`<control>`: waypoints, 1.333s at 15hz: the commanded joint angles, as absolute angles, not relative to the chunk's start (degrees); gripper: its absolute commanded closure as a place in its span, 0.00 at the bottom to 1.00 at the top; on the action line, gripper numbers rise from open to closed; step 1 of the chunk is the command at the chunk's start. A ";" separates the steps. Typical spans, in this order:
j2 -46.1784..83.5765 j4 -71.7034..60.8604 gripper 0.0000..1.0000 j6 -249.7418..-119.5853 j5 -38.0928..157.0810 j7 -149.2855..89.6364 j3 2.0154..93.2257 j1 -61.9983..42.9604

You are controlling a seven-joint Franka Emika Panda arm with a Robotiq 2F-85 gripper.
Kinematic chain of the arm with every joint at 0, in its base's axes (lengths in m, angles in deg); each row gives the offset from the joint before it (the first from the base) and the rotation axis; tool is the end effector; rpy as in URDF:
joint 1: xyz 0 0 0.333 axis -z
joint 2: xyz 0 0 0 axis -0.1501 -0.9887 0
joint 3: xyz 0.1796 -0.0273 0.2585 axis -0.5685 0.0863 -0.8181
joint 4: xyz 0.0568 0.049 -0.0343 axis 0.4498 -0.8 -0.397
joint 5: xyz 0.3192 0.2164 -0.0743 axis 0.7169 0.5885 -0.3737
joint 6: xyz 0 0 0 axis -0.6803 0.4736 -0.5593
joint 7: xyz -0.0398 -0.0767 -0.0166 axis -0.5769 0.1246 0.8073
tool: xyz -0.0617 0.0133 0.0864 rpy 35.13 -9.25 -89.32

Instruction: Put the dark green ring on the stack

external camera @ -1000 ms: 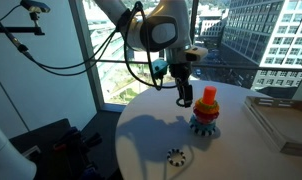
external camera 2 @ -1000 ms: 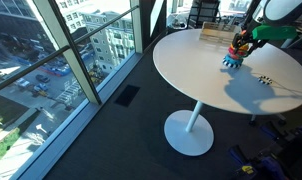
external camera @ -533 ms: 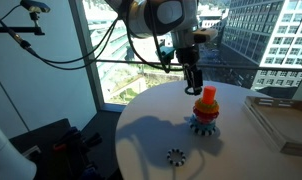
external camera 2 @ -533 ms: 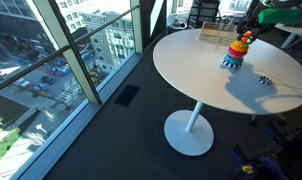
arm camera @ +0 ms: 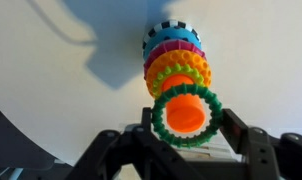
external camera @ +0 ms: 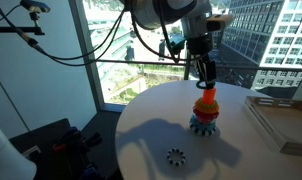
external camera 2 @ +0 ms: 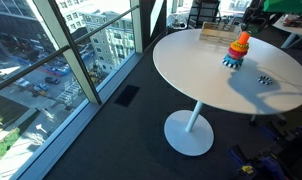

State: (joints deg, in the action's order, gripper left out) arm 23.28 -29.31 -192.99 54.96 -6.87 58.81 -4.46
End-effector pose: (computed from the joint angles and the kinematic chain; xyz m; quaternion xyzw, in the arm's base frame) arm 0.5779 -0.1959 0.3757 0.9269 -0.3446 0.1350 0.0623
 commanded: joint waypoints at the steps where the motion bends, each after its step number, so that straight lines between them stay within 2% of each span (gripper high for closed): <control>1: 21.88 -26.22 0.55 -190.71 54.39 -4.89 58.69 -3.62; 17: 13.82 -20.25 0.55 -190.51 59.26 -6.63 57.80 -2.84; 18: 13.52 -19.88 0.47 -189.99 59.90 -7.23 57.62 -2.65; 19: 13.40 -19.68 0.08 -189.32 60.56 -7.91 57.40 -2.48; 20: 13.41 -19.63 0.06 -188.66 61.26 -8.76 57.15 -2.30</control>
State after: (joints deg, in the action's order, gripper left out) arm 14.65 -22.22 -191.64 58.79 -5.82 58.46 -3.69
